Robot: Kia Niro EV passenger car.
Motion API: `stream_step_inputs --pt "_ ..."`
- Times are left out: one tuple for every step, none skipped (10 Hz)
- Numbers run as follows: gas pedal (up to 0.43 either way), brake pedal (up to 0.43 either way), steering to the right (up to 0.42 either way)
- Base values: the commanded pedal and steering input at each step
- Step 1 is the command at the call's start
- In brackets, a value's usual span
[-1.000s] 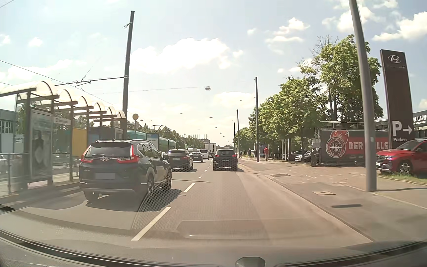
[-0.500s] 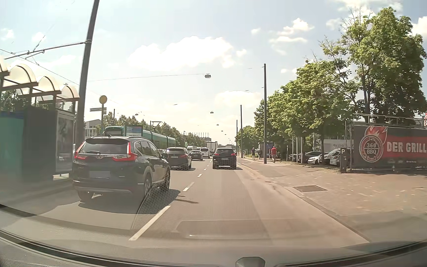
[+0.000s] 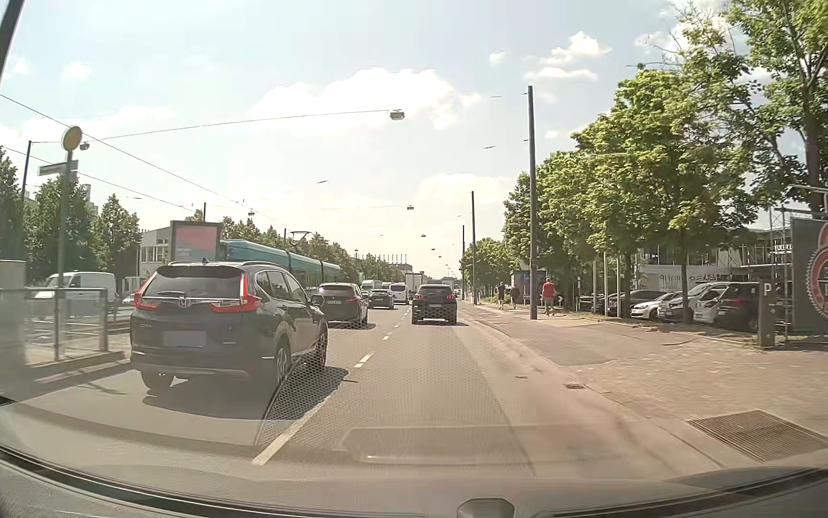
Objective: Follow the waypoints while adhering to traffic rules and regulations
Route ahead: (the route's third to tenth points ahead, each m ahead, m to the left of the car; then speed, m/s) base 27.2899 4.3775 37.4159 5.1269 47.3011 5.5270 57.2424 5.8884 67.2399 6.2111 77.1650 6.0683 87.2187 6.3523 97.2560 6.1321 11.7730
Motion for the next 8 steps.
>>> stream_step_inputs --pt "0.028 0.03 -0.004" --pt "0.039 0.03 -0.004" --pt "0.039 0.03 -0.004" --pt "0.039 0.03 -0.004" --pt "0.039 0.03 -0.004" --pt "0.059 0.03 -0.005" --pt "0.059 0.03 -0.004" --pt "0.079 0.03 -0.004"
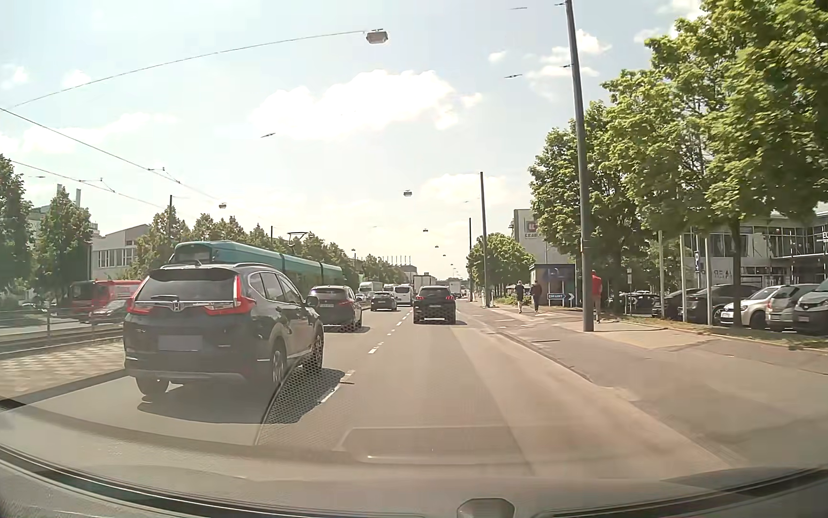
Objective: Follow the waypoints while adhering to traffic rules and regulations
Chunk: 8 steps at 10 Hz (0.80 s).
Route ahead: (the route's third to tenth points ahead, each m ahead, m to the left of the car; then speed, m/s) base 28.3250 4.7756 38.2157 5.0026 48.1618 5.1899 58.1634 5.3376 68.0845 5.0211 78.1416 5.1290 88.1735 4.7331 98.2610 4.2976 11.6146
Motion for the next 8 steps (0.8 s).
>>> stream_step_inputs --pt "0.079 0.03 -0.005" --pt "0.087 0.03 -0.006" --pt "0.087 0.03 -0.006" --pt "0.087 0.03 -0.005" --pt "0.087 0.03 -0.005" --pt "0.087 0.03 -0.005" --pt "0.087 0.03 -0.005" --pt "0.087 0.03 -0.005"
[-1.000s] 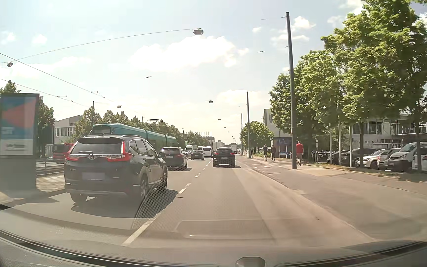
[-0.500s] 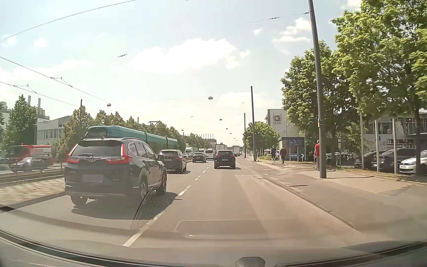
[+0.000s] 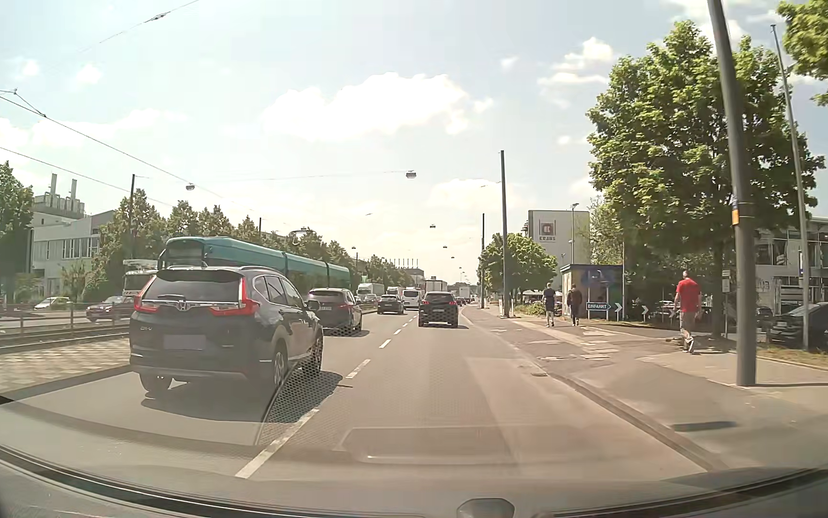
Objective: Follow the waypoints while adhering to traffic rules and regulations
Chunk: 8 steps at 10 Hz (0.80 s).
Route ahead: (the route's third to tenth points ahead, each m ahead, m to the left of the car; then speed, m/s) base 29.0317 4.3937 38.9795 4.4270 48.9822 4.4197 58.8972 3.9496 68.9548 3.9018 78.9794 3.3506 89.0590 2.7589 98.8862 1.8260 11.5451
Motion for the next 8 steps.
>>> stream_step_inputs --pt "0.087 0.03 -0.004" --pt "0.087 0.03 -0.004" --pt "0.087 0.03 -0.003" --pt "0.087 0.03 -0.003" --pt "0.087 0.03 -0.003" --pt "0.087 0.03 -0.003" --pt "0.11 0.03 -0.003" --pt "0.11 0.03 -0.003"
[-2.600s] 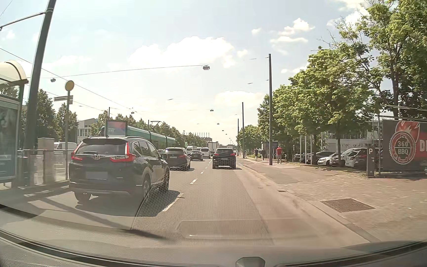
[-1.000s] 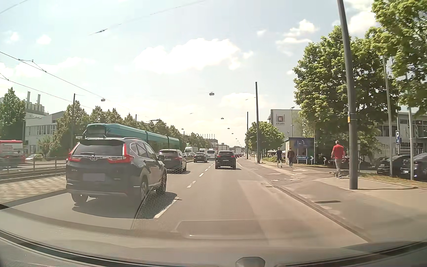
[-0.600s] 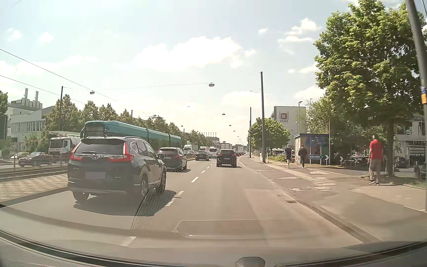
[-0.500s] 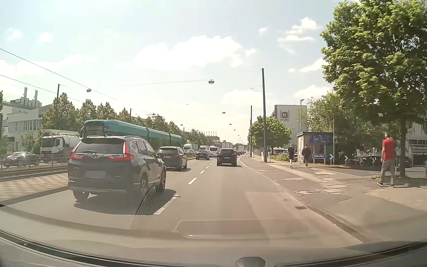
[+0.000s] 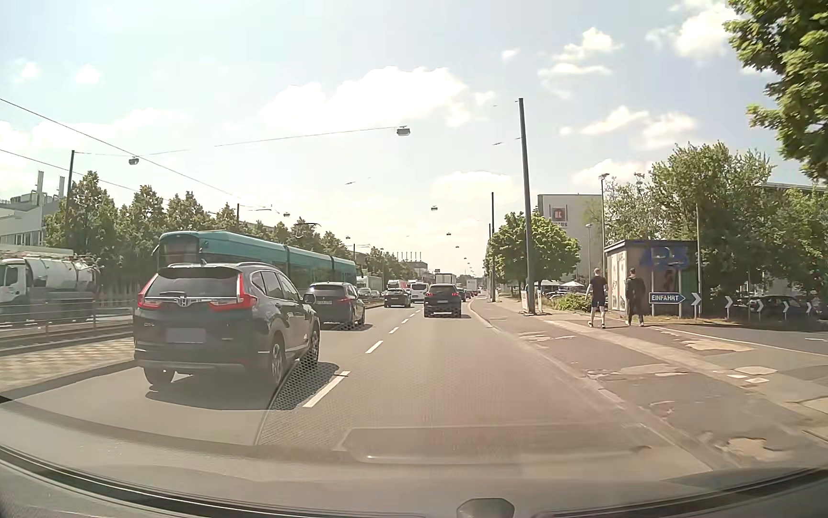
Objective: Follow the waypoints while adhering to traffic rules and regulations
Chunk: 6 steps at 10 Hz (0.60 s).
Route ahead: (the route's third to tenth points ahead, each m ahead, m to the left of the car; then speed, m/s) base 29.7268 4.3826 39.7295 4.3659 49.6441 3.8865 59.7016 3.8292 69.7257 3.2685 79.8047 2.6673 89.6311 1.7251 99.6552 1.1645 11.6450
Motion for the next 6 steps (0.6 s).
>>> stream_step_inputs --pt "0.11 0.03 -0.003" --pt "0.11 0.03 -0.003" --pt "0.118 0.03 -0.002" --pt "0.118 0.03 -0.002" --pt "0.118 0.03 -0.002" --pt "0.118 0.03 -0.002"
